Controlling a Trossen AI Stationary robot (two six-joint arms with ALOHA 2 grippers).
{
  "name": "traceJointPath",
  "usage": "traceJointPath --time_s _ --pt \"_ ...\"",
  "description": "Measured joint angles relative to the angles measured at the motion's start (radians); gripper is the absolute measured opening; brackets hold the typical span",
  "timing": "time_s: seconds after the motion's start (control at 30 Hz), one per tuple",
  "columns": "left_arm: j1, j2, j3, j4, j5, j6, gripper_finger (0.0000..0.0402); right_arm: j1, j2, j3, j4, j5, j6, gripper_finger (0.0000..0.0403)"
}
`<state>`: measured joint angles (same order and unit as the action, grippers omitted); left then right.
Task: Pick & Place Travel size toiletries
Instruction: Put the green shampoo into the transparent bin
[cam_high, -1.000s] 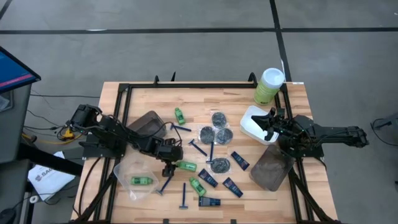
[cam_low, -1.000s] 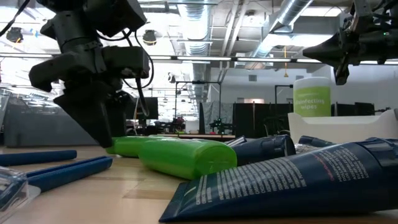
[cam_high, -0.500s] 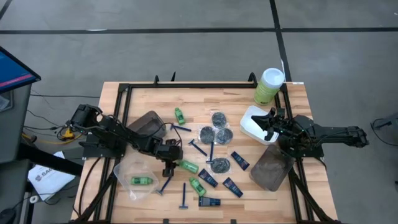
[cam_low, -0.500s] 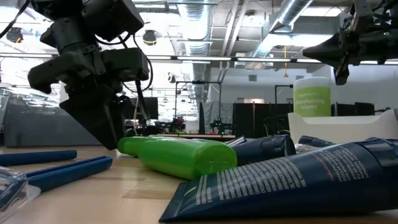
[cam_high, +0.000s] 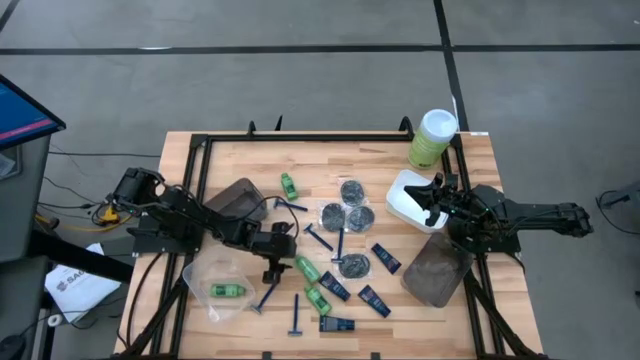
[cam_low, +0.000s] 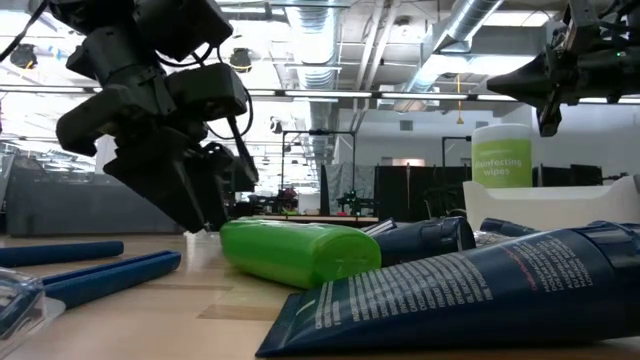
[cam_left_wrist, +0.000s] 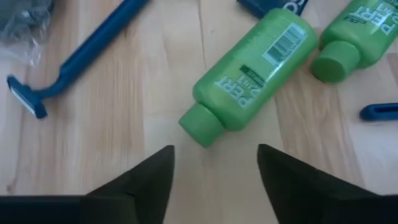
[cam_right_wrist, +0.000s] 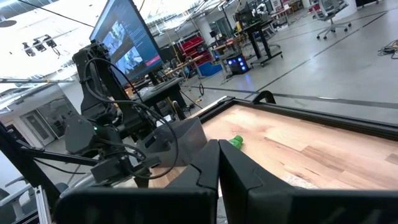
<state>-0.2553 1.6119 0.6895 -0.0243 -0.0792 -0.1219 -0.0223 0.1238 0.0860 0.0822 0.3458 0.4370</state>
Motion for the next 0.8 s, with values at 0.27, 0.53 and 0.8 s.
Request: traceJointPath --time_s 0.27,0.53,0.8 --pt "0.014 0.000 0.000 0.050 0.015 0.147 0.0273 0.000 0.000 0.000 0.000 0.000 0.000 0.0000" --pt "0.081 0.021 0.001 0.093 0.123 0.236 0.0261 0.000 0.000 0.000 0.000 0.000 0.000 0.0000" --pt "0.084 0.108 0.002 0.145 0.215 0.255 0.0255 0.000 0.000 0.000 0.005 0.000 0.001 0.0000"
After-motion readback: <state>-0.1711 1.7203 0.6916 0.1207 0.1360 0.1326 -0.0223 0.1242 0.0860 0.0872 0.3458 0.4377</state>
